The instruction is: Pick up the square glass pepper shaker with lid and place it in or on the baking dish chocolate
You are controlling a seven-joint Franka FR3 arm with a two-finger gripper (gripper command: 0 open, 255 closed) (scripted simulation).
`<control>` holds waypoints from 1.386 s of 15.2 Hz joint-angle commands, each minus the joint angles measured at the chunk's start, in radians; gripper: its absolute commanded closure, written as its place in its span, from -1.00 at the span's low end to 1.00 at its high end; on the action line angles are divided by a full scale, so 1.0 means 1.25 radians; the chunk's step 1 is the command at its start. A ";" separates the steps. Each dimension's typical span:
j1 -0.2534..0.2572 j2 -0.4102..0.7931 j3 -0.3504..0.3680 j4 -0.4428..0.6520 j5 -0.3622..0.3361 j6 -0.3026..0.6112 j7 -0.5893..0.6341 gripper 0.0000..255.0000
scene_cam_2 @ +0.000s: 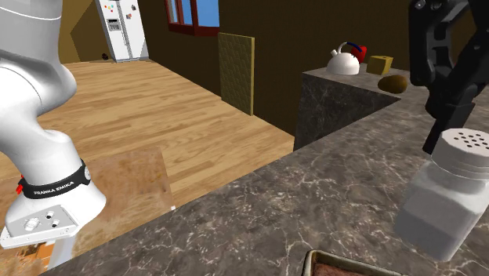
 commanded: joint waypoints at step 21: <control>0.059 -0.033 -0.002 -0.259 -0.012 0.220 -0.015 1.00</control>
